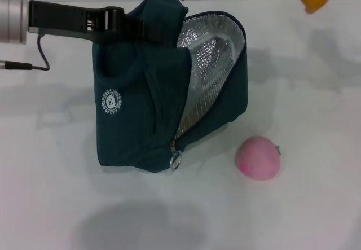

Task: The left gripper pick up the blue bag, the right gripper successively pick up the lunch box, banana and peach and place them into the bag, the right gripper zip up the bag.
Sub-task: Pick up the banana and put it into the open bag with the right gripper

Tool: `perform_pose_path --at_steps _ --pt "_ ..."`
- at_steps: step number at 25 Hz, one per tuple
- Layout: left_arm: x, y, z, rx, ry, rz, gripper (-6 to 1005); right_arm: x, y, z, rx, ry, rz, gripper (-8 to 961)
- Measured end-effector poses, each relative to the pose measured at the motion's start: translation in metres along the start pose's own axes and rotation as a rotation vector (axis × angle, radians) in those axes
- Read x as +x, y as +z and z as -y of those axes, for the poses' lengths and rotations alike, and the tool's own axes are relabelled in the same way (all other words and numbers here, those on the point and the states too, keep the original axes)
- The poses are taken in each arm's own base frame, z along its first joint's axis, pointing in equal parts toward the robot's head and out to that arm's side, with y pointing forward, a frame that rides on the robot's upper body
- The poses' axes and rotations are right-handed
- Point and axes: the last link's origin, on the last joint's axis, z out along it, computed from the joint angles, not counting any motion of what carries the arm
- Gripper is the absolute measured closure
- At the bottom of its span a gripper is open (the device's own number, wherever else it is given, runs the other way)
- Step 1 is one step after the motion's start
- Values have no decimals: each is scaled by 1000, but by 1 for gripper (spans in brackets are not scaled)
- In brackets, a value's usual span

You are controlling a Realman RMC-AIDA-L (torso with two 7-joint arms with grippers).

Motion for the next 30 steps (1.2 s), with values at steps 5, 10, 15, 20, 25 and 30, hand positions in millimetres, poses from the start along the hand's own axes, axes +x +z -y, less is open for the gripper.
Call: perform_pose_path --at_steps 5,10,15,20,25,30 --pt "-3 0 1 -2 -8 -2 958 12 10 -3 -37 61 -22 475" --pt "-3 -1 2 -2 -12 -7 958 11 5 -5 -33 107 -114 475" --pt "-2 -1 -1 -24 -11 -27 958 14 8 -10 -31 147 -259 475" --pt "-3 -1 -2 -40 -14 -41 958 22 16 -16 -43 166 -379 475" --pt "-5 -1 -1 -42 -21 -43 958 24 19 -19 -58 171 -397 476" --pt "-5 1 -2 -45 -20 -42 958 22 35 -23 -87 159 -414 476"
